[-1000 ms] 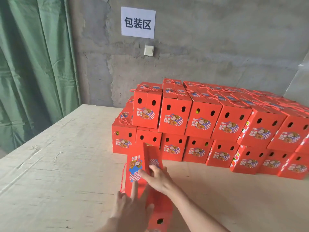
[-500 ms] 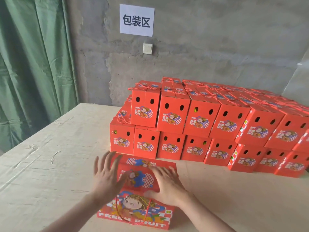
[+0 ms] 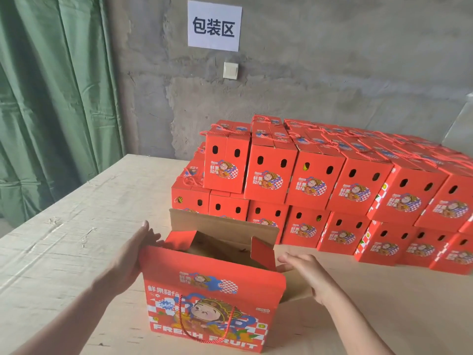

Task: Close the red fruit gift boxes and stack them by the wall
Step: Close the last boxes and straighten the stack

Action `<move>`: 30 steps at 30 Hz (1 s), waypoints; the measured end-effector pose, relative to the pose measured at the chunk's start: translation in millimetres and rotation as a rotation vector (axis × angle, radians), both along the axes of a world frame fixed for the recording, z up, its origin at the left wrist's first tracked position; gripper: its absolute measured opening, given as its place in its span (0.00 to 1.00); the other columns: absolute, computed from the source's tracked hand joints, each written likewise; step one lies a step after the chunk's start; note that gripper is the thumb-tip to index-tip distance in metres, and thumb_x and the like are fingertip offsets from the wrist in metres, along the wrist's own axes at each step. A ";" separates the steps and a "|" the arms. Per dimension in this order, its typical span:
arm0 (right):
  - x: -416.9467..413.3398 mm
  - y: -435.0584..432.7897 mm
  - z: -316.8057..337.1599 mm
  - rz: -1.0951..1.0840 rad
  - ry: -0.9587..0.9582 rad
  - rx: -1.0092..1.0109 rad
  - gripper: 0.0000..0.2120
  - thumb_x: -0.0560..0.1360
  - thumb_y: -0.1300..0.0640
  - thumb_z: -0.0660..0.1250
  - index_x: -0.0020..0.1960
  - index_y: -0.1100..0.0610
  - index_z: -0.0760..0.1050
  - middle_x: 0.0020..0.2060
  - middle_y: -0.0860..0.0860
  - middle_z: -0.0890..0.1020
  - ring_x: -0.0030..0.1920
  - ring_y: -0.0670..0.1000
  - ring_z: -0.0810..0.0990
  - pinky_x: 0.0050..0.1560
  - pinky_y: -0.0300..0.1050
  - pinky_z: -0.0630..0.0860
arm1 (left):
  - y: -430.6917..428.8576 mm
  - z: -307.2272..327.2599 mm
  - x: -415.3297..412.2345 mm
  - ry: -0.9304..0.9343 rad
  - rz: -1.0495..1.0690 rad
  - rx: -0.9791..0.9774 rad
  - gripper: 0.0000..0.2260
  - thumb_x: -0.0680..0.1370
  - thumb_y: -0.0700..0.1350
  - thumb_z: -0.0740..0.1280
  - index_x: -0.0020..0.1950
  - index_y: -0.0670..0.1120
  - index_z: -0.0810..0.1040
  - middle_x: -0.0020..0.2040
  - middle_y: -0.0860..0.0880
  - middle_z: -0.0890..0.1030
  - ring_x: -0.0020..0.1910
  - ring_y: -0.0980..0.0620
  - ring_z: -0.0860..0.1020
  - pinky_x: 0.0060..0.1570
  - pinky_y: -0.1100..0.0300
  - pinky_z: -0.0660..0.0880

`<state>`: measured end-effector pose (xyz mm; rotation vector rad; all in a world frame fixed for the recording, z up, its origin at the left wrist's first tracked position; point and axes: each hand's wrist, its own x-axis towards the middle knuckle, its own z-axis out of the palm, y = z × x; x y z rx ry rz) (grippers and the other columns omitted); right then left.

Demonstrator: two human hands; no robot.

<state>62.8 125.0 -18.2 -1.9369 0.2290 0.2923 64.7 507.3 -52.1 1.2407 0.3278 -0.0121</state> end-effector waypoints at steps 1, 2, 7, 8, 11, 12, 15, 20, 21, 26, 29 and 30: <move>0.5 -0.5 0.9 -0.018 0.029 0.060 0.15 0.78 0.45 0.64 0.54 0.56 0.77 0.42 0.48 0.86 0.50 0.49 0.77 0.48 0.48 0.68 | -0.6 -1.6 -1.2 -0.006 -0.041 -0.015 0.29 0.70 0.65 0.62 0.60 0.44 0.74 0.56 0.45 0.81 0.56 0.46 0.79 0.56 0.50 0.72; 0.6 -0.3 1.1 -0.050 0.046 0.147 0.18 0.77 0.43 0.64 0.56 0.57 0.75 0.44 0.50 0.86 0.49 0.52 0.79 0.45 0.47 0.71 | -1.2 -3.5 -3.3 -0.019 -0.069 -0.028 0.29 0.70 0.65 0.61 0.60 0.45 0.75 0.57 0.48 0.81 0.57 0.48 0.78 0.55 0.51 0.72; -24.2 -2.6 -21.4 -0.317 -0.060 0.774 0.23 0.71 0.41 0.64 0.49 0.61 0.77 0.44 0.64 0.82 0.40 0.58 0.80 0.42 0.50 0.71 | -5.8 -8.7 -20.8 -0.174 -0.021 -0.087 0.23 0.70 0.60 0.66 0.56 0.45 0.82 0.58 0.44 0.81 0.53 0.48 0.80 0.50 0.55 0.75; -32.7 -1.8 -29.8 -0.330 -0.097 0.886 0.23 0.71 0.41 0.62 0.46 0.62 0.79 0.43 0.63 0.80 0.39 0.57 0.80 0.42 0.48 0.72 | -5.6 -12.5 -24.8 -0.192 -0.025 -0.052 0.24 0.73 0.60 0.63 0.57 0.43 0.81 0.59 0.41 0.80 0.54 0.47 0.80 0.52 0.54 0.75; -52.5 16.2 -41.5 -0.143 -0.155 0.789 0.39 0.63 0.28 0.64 0.55 0.61 0.81 0.61 0.60 0.76 0.61 0.58 0.76 0.64 0.55 0.69 | -7.0 -25.8 -32.2 -0.178 -0.169 0.050 0.36 0.76 0.66 0.44 0.64 0.41 0.76 0.61 0.44 0.80 0.61 0.47 0.77 0.59 0.52 0.70; -58.9 18.9 -42.3 -0.004 -0.159 0.650 0.56 0.51 0.22 0.67 0.66 0.61 0.73 0.69 0.57 0.70 0.68 0.53 0.71 0.70 0.51 0.64 | -7.1 -28.9 -33.1 -0.161 -0.207 0.069 0.38 0.75 0.68 0.41 0.65 0.43 0.75 0.62 0.46 0.79 0.63 0.49 0.76 0.60 0.53 0.69; -65.3 33.3 -47.4 0.326 -0.246 0.282 0.68 0.47 0.18 0.64 0.76 0.50 0.43 0.75 0.43 0.46 0.69 0.29 0.58 0.64 0.28 0.64 | -5.5 -30.7 -33.7 -0.146 -0.285 0.152 0.42 0.72 0.73 0.38 0.68 0.47 0.72 0.64 0.50 0.78 0.66 0.51 0.74 0.66 0.53 0.65; -56.6 40.8 -52.5 0.117 -0.483 0.106 0.25 0.75 0.43 0.59 0.70 0.49 0.65 0.63 0.41 0.76 0.66 0.41 0.72 0.66 0.41 0.69 | -12.5 -32.1 -35.8 -0.125 -0.199 0.247 0.47 0.68 0.73 0.39 0.54 0.38 0.81 0.51 0.39 0.83 0.55 0.41 0.80 0.62 0.45 0.70; -52.6 45.1 -50.4 0.052 -0.512 0.094 0.18 0.77 0.49 0.59 0.66 0.48 0.68 0.53 0.41 0.81 0.57 0.43 0.78 0.57 0.37 0.74 | -16.6 -31.8 -36.6 -0.127 -0.167 0.257 0.48 0.69 0.72 0.39 0.50 0.33 0.80 0.46 0.34 0.83 0.52 0.35 0.80 0.59 0.44 0.72; -38.4 50.2 -49.3 -0.085 -0.619 -0.062 0.21 0.80 0.60 0.61 0.70 0.44 0.65 0.57 0.41 0.74 0.48 0.39 0.73 0.51 0.31 0.68 | -37.9 -33.6 -40.2 -0.139 0.044 0.200 0.22 0.78 0.52 0.57 0.63 0.39 0.76 0.44 0.40 0.82 0.43 0.41 0.81 0.42 0.48 0.78; -30.8 52.1 -48.5 -0.076 -0.705 -0.222 0.14 0.79 0.63 0.62 0.59 0.47 0.75 0.56 0.45 0.76 0.53 0.35 0.75 0.50 0.22 0.66 | -44.3 -34.6 -42.5 -0.246 0.082 0.251 0.23 0.81 0.40 0.58 0.72 0.61 0.62 0.52 0.43 0.78 0.51 0.43 0.76 0.54 0.46 0.73; -28.4 52.5 -50.5 -0.088 -0.748 -0.281 0.10 0.78 0.63 0.64 0.56 0.52 0.78 0.52 0.48 0.77 0.53 0.40 0.77 0.50 0.23 0.66 | -45.0 -34.0 -42.0 -0.287 0.102 0.379 0.23 0.81 0.37 0.59 0.70 0.61 0.65 0.54 0.44 0.77 0.53 0.45 0.75 0.55 0.51 0.73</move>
